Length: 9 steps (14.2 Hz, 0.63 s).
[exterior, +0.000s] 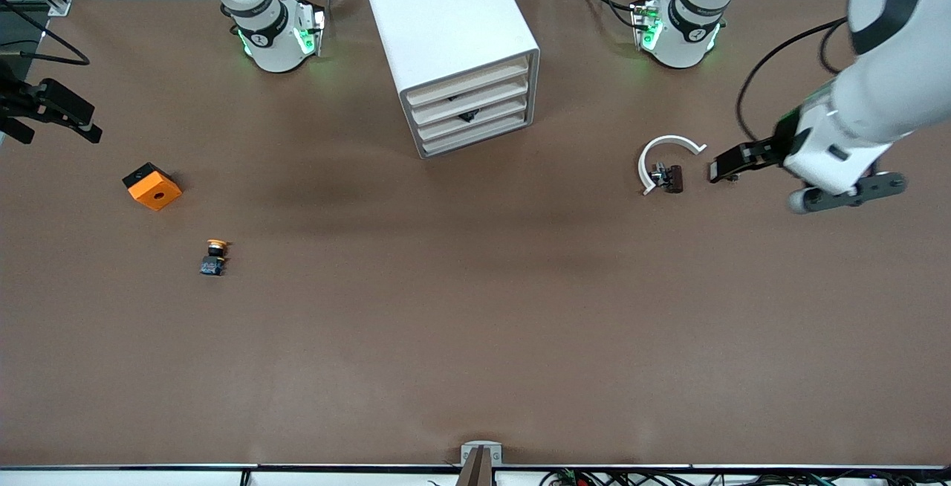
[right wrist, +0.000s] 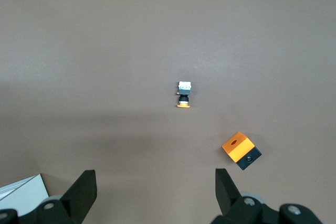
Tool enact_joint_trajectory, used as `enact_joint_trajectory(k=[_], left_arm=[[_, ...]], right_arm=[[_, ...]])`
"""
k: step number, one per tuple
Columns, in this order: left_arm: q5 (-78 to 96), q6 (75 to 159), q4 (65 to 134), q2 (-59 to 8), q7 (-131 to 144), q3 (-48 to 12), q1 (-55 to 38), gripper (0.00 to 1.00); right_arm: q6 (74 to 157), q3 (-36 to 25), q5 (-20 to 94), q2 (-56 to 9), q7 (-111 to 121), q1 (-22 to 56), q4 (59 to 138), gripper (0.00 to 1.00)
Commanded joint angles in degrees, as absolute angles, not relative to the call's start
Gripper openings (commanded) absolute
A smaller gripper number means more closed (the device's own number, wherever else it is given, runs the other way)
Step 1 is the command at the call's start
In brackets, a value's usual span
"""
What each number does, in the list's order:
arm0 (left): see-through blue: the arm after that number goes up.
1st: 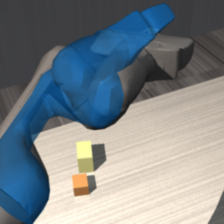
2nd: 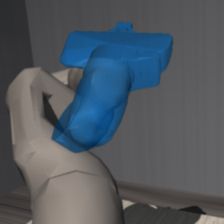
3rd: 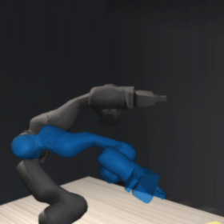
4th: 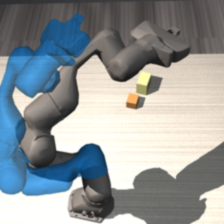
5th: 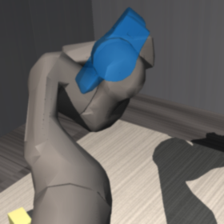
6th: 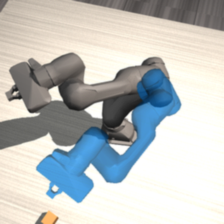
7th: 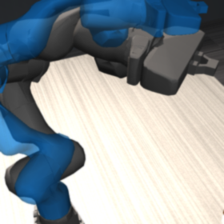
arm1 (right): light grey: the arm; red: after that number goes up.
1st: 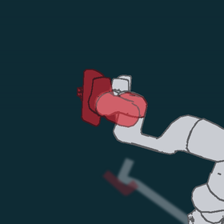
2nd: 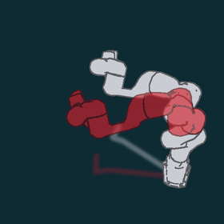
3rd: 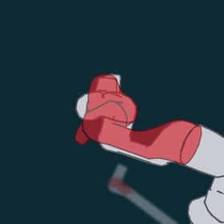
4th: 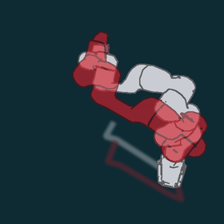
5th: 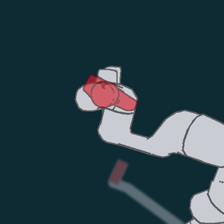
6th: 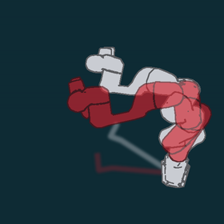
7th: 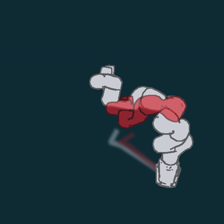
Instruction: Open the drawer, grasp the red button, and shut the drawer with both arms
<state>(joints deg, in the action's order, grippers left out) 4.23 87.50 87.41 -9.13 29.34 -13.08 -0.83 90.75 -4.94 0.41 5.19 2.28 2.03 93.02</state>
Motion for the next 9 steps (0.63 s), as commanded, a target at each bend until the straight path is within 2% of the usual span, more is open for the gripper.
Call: enact_joint_trajectory(k=[1, 5, 9], left_arm=[[8.1, 87.5, 86.0, -13.2, 41.4, -13.3, -2.9, 1.00], [11.0, 87.5, 83.0, -18.6, 58.2, -13.3, -6.8, 1.00], [19.8, 87.5, 83.0, -23.7, 74.9, -13.2, -8.9, 1.00]], right_arm=[[90.7, -4.9, 1.1, 6.4, 1.2, 1.8, 94.5, 1.00], [90.5, -4.8, 1.1, 6.5, 0.6, 1.8, 94.5, 1.00], [89.5, -4.9, 1.1, 6.4, 0.6, 1.8, 94.5, 1.00]])
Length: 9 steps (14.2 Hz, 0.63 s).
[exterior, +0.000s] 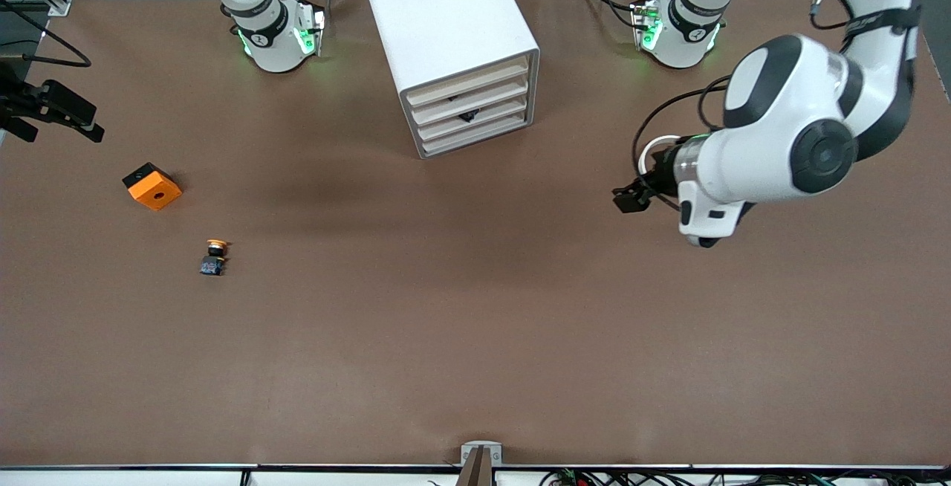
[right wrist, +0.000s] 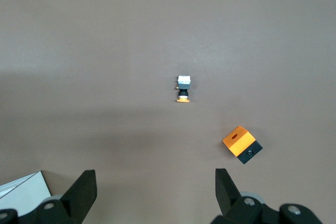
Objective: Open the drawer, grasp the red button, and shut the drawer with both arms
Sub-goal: 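Reach the left gripper to the cabinet's middle drawer handle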
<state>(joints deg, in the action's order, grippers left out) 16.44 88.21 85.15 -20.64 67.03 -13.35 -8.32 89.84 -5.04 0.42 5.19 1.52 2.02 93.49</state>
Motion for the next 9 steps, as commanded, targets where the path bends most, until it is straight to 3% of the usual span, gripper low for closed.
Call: enact_joint_trajectory(k=[1, 9], left_arm=[[21.6, 87.5, 83.0, -25.1, 81.1, -13.2, -9.0, 1.00], [33.1, 87.2, 83.0, -34.6, 102.8, -13.3, -14.1, 1.00]], right_arm=[[89.4, -4.8, 1.1, 6.4, 0.6, 1.8, 94.5, 1.00], [89.2, -4.8, 1.1, 6.4, 0.4, 1.8, 94.6, 1.00]])
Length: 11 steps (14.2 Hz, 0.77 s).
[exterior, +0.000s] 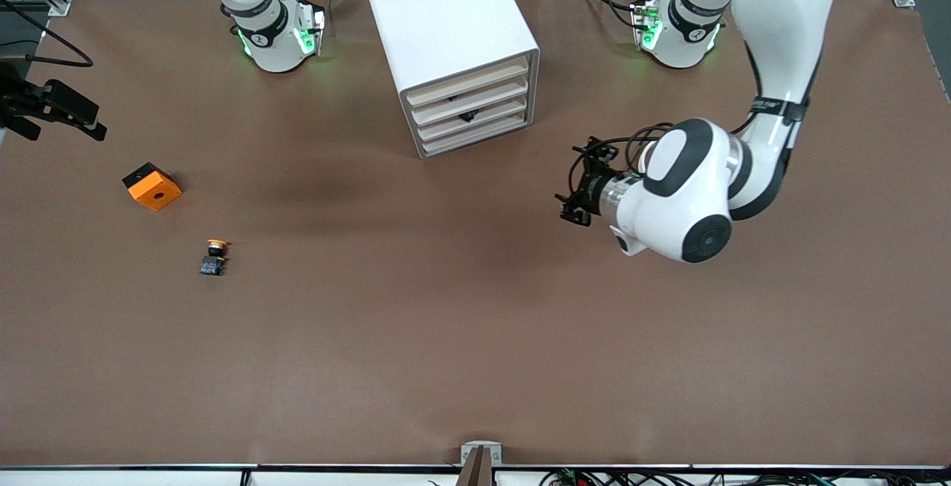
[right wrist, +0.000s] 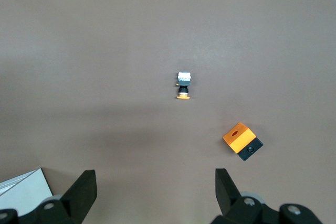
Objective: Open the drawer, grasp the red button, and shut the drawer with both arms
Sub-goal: 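Reach the left gripper to the cabinet's middle drawer handle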
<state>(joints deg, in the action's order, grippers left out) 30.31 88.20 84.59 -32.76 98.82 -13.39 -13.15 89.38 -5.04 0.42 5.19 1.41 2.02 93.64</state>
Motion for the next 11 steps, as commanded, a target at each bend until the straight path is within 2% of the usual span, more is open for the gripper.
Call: enact_joint_trajectory(k=[1, 5, 11], left_arm=[[33.9, 87.1, 82.9, -35.9, 106.7, -13.3, -14.9, 1.00], [36.1, 87.1, 82.9, -42.5, 119.9, -13.2, -18.6, 1.00], [38.7, 85.8, 83.6, -46.1, 121.7, -13.2, -23.3, 1.00]], right_arm=[[89.2, -4.8, 1.1, 6.4, 0.0, 1.9, 94.6, 1.00], [89.2, -4.8, 1.1, 6.4, 0.0, 2.1, 94.5, 1.00], [89.0, -4.8, 1.1, 6.4, 0.1, 2.1, 94.6, 1.00]])
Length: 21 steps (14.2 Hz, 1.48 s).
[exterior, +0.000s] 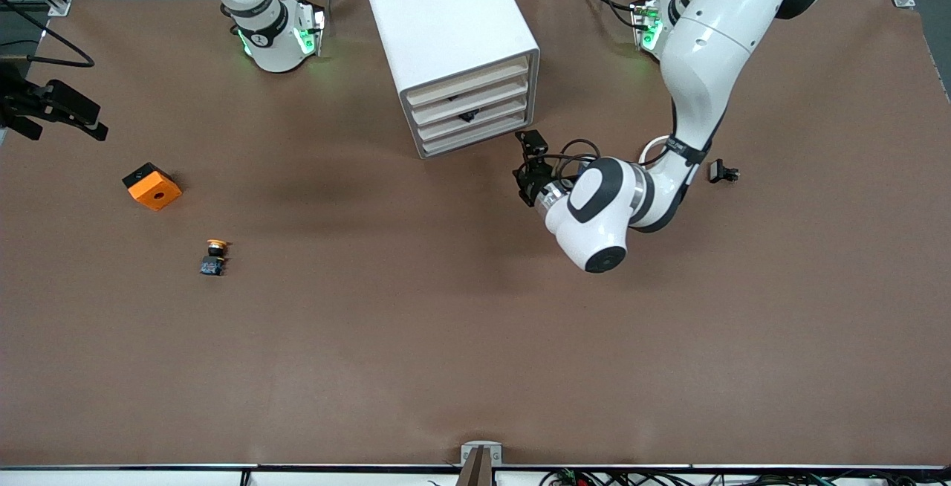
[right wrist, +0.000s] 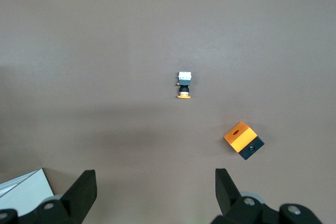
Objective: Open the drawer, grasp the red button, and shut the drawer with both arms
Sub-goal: 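Reach the left gripper to the cabinet's middle drawer handle, then grasp the drawer handle with the left gripper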
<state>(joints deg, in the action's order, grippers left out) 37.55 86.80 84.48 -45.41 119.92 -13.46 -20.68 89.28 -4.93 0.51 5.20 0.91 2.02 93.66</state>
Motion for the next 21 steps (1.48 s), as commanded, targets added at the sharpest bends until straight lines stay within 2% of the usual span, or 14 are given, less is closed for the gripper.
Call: enact_joint_trajectory(k=[1, 2, 4, 6, 7, 9, 16, 19, 21], left_arm=[[38.7, 84.7, 83.6, -46.3, 121.6, -13.2, -23.8, 1.00], [38.7, 83.0, 83.5, -46.8, 121.2, -13.2, -24.7, 1.00], [39.5, 81.7, 83.5, -48.0, 121.2, -13.3, -25.5, 0.93], [42.2, 81.2, 83.5, -48.8, 121.6, -13.3, -26.1, 0.80], [43.2, 80.7, 83.5, -49.0, 121.6, -13.3, -26.1, 0.77], [45.3, 79.9, 83.6, -49.0, 121.7, -13.3, -26.3, 0.58], [48.5, 78.9, 83.6, -49.9, 124.8, -13.2, -27.7, 0.56], [48.6, 78.9, 83.6, -50.3, 125.0, -13.2, -27.7, 0.20], [49.2, 78.9, 83.5, -50.8, 125.0, -13.2, -28.1, 0.18]], right_arm=[[88.9, -4.8, 1.1, 6.4, 0.1, 2.0, 94.6, 1.00], [88.9, -4.8, 1.1, 6.4, 0.1, 2.0, 94.6, 1.00], [88.8, -4.8, 1.1, 6.4, 0.1, 2.0, 94.6, 1.00], [88.6, -4.8, 1.1, 6.4, 0.1, 2.0, 94.6, 1.00], [88.6, -4.8, 1.1, 6.3, 0.1, 2.0, 94.6, 1.00], [88.6, -4.8, 1.1, 6.4, 0.1, 2.0, 94.6, 1.00], [88.8, -4.8, 1.0, 6.2, 0.2, 1.9, 94.0, 1.00], [88.5, -4.9, 0.7, 5.9, 0.8, 1.9, 92.9, 1.00], [88.6, -4.9, 0.5, 5.7, 0.7, 1.8, 92.6, 1.00]])
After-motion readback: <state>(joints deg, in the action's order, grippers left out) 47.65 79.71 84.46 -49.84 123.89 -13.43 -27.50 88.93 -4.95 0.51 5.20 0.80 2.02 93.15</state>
